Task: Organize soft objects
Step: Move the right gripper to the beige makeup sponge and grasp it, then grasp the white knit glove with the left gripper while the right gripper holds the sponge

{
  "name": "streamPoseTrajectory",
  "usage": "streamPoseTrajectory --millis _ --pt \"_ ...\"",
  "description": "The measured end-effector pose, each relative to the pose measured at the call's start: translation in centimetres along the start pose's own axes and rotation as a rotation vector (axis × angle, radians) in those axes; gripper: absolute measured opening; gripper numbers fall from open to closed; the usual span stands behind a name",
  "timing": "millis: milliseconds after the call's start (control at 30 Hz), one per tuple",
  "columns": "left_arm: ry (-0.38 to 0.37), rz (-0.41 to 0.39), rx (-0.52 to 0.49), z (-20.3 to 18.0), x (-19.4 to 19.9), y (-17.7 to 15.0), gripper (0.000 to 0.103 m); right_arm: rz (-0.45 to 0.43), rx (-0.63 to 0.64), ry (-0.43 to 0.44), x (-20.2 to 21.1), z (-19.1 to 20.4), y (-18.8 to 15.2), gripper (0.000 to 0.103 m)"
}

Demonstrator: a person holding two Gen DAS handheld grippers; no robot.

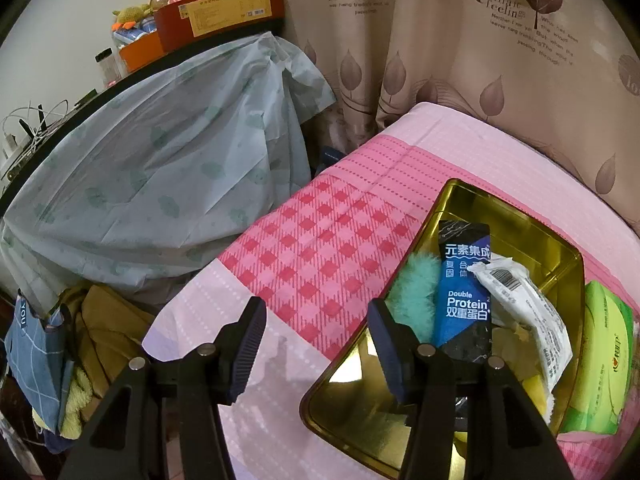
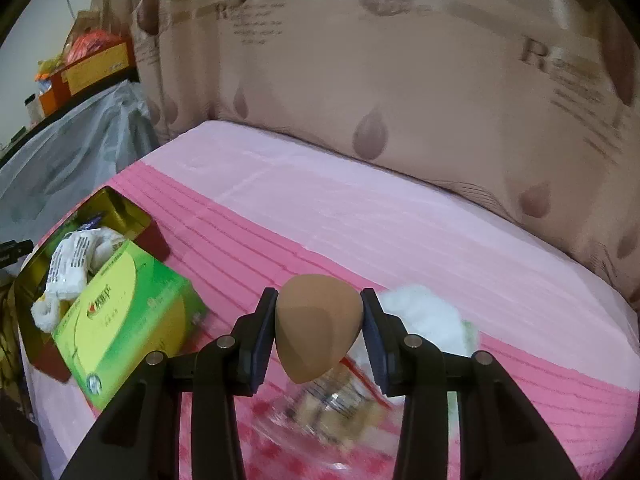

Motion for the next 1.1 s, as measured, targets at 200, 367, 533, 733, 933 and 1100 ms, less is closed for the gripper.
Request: streamPoseTrajectory --millis 200,367,533,733,933,1100 --pt "-0.01 -0.022 -0.024 -1.2 0.6 0.2 0.054 -0.003 -0.065 -0.046 1.7 -5.0 -2.6 0.038" --pt "-0.061 -0.045 -0.1 -4.6 2.5 0.0 0.054 0.025 -0.134 -0.103 2.0 -9.9 -5.9 0.038" --pt "-0.174 -0.05 -0.233 -11.6 4.8 -0.8 0.054 0.06 -0.185 -0.18 1.2 -13.8 -10.2 0.038" --pt "-0.33 -0.027 -0.412 -21.8 6.4 -2.7 0.057 0.082 -0.242 -0.206 0.5 -16.4 -14.0 0.038" --pt "-0.489 0.021 -0.521 -31.1 6.6 -4.8 0.059 0.099 -0.266 -0.236 -0.2 -17.7 -16.0 0.038" --pt "-0.626 0.138 -0.592 -38.1 5.2 -6.8 0.062 0.104 -0.294 -0.231 -0.6 -18.1 -16.8 0.038"
Point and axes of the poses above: each gripper's, at about its wrist camera, not at the fingertips, and x roughly against the way its jaws point, z to its left, y to its top, the point moved 7 cm from there along -x, roughly the way its jaws point, and after that the axes turned 11 degrees about -y, right-handed, at the moved point
